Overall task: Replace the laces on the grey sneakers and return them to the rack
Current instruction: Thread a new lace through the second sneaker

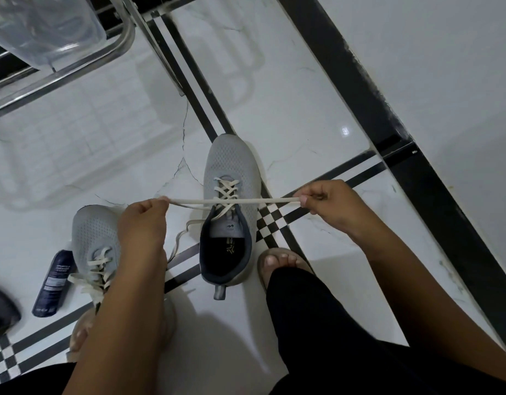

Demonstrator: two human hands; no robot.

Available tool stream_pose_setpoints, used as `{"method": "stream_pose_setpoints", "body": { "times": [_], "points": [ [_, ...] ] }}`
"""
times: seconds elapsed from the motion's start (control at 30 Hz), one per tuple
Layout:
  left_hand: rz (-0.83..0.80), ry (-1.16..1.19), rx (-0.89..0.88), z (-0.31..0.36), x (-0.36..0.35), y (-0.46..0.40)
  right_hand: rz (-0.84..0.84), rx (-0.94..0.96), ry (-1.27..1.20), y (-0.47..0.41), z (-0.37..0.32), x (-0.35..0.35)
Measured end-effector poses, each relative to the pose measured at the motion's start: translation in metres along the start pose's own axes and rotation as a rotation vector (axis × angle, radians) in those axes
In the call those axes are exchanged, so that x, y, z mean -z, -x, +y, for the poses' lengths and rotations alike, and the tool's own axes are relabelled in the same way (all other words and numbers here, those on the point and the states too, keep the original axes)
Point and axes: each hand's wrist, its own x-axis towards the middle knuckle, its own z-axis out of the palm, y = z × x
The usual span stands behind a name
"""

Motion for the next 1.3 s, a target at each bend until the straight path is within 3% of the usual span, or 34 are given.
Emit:
{"method": "stream_pose_setpoints", "body": {
  "times": [0.07, 0.13, 0.2, 0.3, 0.43, 0.77, 0.87, 0.93, 1.07, 1.3],
  "points": [
    [0.099, -0.073, -0.03, -0.003, -0.006, 0.008, -0.037, 0.045, 0.034, 0.002, -0.007, -0.009],
    [0.079, -0.145, -0.245, -0.004, -0.012, 0.02, -0.064, 0.14, 0.023, 0.005, -0.019, -0.021],
    [-0.153, -0.17, -0.474, 0.0, -0.023, 0.032, -0.074, 0.214, -0.003, 0.008, -0.031, -0.031],
    [-0.568, -0.281, -0.562, 0.006, -0.036, 0.039, -0.074, 0.278, -0.033, 0.007, -0.044, -0.038],
    [-0.69, -0.423, -0.564, 0.002, -0.041, 0.026, -0.047, 0.261, -0.078, 0.004, -0.049, -0.032],
    [-0.589, -0.394, -0.482, 0.001, -0.037, 0.03, 0.021, 0.221, -0.148, 0.002, -0.047, -0.04],
    [-0.494, -0.391, -0.472, 0.0, -0.038, 0.03, 0.051, 0.174, -0.2, -0.001, -0.045, -0.048],
    [-0.383, -0.44, -0.476, -0.002, -0.036, 0.027, 0.048, 0.13, -0.124, -0.003, -0.042, -0.054],
    [-0.268, -0.69, -0.623, -0.013, -0.034, 0.017, -0.183, 0.102, 0.136, 0.001, -0.035, -0.077],
    [-0.257, -0.92, -0.711, -0.029, -0.04, 0.026, -0.201, 0.099, 0.042, -0.006, -0.017, -0.075]
  ]
}}
